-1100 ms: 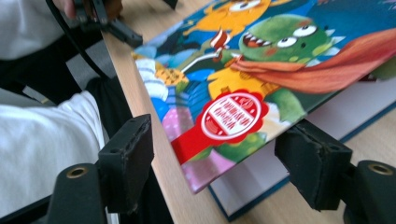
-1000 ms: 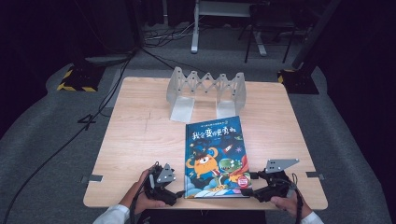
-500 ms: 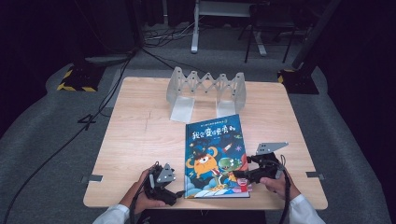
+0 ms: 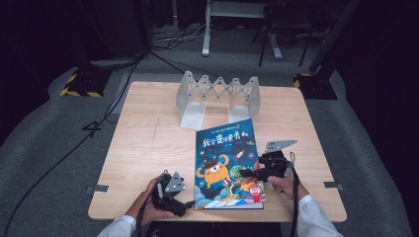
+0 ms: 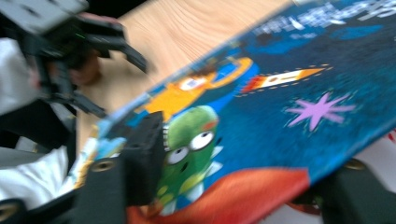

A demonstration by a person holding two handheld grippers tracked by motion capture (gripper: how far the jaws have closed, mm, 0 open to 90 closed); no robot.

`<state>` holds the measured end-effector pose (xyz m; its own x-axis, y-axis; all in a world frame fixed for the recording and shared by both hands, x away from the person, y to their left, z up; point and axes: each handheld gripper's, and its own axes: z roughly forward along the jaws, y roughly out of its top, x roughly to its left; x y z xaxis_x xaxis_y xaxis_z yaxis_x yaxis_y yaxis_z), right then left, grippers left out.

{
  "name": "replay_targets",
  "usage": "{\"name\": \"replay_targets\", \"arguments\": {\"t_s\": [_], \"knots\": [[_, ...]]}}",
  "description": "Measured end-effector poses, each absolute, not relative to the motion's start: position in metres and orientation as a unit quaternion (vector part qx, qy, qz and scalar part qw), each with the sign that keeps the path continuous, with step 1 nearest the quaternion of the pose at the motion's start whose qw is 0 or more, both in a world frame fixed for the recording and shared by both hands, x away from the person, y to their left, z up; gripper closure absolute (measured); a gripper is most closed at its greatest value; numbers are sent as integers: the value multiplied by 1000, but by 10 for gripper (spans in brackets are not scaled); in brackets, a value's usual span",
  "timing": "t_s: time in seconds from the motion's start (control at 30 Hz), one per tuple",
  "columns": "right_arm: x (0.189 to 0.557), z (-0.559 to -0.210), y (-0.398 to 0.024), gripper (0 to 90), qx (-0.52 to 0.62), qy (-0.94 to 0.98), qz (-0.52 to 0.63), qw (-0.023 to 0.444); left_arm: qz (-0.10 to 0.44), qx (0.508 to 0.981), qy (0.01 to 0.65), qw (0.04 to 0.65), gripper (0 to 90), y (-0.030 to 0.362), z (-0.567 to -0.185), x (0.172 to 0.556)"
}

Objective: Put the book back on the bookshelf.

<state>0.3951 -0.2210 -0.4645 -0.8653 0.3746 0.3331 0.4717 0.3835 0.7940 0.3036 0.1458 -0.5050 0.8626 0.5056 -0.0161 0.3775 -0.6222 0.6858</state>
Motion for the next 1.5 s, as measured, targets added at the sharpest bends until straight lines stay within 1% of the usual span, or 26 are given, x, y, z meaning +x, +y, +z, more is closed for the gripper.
{"name": "replay_targets", "arguments": {"t_s": [0.03, 0.33, 0.5, 0.53, 0.57, 0.77, 0.87, 0.93, 1.03, 1.1, 1.2, 1.3, 1.4, 1.5], "knots": [[392, -463, -221, 456, -243, -824, -509, 45, 89, 896, 247, 358, 124, 146, -505, 304], [374, -457, -222, 459, -222, -823, -523, 3, 90, 894, 253, 358, 141, 148, -504, 304], [358, -450, -224, 463, -210, -821, -529, -37, 91, 893, 260, 355, 142, 147, -504, 303], [358, -450, -224, 463, -210, -821, -529, -37, 91, 893, 263, 355, 142, 147, -504, 303], [352, -447, -225, 466, -204, -820, -532, -53, 90, 892, 267, 355, 142, 146, -504, 304], [337, -439, -226, 475, -187, -817, -537, -95, 50, 887, 275, 368, 160, 141, -499, 314], [335, -438, -226, 480, -179, -817, -539, -104, 37, 882, 273, 382, 149, 136, -497, 320], [335, -437, -226, 482, -175, -816, -540, -109, 32, 877, 273, 394, 172, 132, -494, 324], [334, -437, -226, 482, -172, -816, -540, -113, 29, 878, 269, 394, 163, 124, -493, 330], [333, -436, -226, 483, -171, -815, -541, -116, 13, 878, 259, 403, 152, 120, -493, 335], [333, -436, -227, 484, -169, -814, -542, -120, 9, 873, 265, 410, 155, 117, -491, 340], [333, -435, -228, 484, -166, -813, -544, -125, -8, 868, 266, 420, 150, 115, -492, 345], [332, -435, -228, 484, -164, -813, -544, -127, -22, 866, 263, 425, 113, 112, -493, 349], [332, -435, -228, 484, -160, -813, -545, -129, -29, 866, 257, 429, 97, 108, -493, 351]]}}
